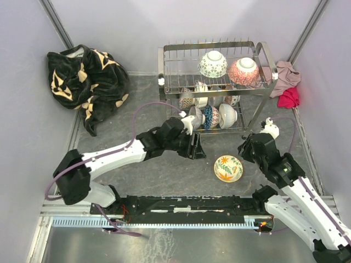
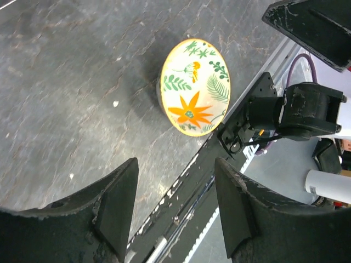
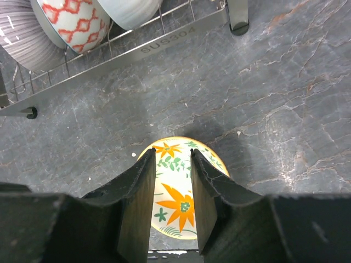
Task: Load the bowls into the dish rack
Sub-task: Move the bowl to the center of the board.
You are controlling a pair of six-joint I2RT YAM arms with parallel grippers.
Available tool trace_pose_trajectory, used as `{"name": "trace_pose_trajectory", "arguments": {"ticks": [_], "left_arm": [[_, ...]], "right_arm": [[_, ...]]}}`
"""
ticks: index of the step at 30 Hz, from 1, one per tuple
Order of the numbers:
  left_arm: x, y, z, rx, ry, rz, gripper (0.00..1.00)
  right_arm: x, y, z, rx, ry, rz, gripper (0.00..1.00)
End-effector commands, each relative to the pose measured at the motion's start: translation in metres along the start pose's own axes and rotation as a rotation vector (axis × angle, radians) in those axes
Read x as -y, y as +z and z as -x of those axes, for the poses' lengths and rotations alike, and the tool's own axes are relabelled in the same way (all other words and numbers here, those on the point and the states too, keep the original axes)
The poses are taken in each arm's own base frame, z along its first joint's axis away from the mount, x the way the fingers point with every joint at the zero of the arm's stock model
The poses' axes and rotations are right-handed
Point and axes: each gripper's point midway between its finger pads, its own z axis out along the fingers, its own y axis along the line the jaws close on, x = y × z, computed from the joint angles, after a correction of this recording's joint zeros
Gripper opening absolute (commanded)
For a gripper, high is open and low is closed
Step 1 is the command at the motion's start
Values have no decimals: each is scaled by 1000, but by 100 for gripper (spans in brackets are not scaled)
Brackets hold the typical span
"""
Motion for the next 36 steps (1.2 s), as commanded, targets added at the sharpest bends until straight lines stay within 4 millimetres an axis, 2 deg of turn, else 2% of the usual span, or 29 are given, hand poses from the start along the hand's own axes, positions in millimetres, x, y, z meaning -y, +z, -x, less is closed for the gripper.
{"name": "trace_pose_trajectory", "arguments": {"ticks": [1,7,12,19,27,31,36], "left_arm": [[39,20,24,30,137,-127,64],[33,62,7,-47,156,-91,64],[17,94,-11,-112,160,-55,64],[6,118,-18,-133,163,-41,64],[20,134,-30,-161,192,-85,61],[15,139,-36,-167,216,-55,52],[6,143,-39,-179,230,-18,25]], "right_arm": [[1,-20,23,75,1,1,40],[9,-29,23,94,16,1,40],[11,-29,18,90,17,5,40],[13,-28,14,82,12,11,40],[13,-25,7,69,12,24,40],[12,-22,4,61,12,31,40],[12,-21,1,54,9,36,40]]}}
